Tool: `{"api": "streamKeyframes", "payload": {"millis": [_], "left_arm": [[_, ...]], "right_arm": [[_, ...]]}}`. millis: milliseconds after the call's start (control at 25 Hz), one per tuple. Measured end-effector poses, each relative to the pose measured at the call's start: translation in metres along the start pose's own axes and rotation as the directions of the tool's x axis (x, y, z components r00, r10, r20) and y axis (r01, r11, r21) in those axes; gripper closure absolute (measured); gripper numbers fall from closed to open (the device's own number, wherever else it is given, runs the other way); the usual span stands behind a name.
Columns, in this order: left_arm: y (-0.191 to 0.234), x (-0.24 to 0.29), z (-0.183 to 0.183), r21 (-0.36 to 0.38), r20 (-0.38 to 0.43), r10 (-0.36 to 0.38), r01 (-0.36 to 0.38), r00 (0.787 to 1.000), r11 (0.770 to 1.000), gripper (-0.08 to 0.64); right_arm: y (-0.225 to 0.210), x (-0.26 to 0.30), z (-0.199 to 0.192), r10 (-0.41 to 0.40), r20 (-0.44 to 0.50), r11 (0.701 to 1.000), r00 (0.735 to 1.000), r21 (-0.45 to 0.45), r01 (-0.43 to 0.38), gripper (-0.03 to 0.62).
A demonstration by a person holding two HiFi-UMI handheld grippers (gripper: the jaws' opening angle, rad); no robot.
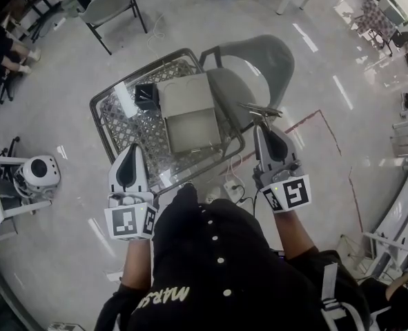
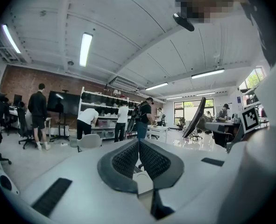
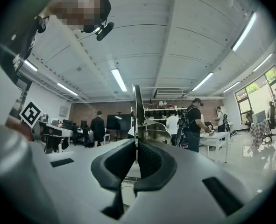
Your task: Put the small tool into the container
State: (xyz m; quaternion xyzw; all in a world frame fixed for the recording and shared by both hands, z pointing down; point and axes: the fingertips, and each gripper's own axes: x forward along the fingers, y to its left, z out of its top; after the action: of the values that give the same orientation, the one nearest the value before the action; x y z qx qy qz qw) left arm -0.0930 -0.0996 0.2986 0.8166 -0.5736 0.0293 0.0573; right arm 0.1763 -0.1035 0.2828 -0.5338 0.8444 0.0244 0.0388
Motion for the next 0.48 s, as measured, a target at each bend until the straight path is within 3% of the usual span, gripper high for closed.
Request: {"api": "streamKeyframes", "payload": {"millis": [480], "left_arm": [[0.021,0.016,-0.021,-0.067,-0.062,-0.007,0.003,0.998,0.998,0.531]], "right_arm": [[0.025,0.059,-0.046,0.114,-0.12,0.984,0.986,-0.119,-0.128,0.577]]}}
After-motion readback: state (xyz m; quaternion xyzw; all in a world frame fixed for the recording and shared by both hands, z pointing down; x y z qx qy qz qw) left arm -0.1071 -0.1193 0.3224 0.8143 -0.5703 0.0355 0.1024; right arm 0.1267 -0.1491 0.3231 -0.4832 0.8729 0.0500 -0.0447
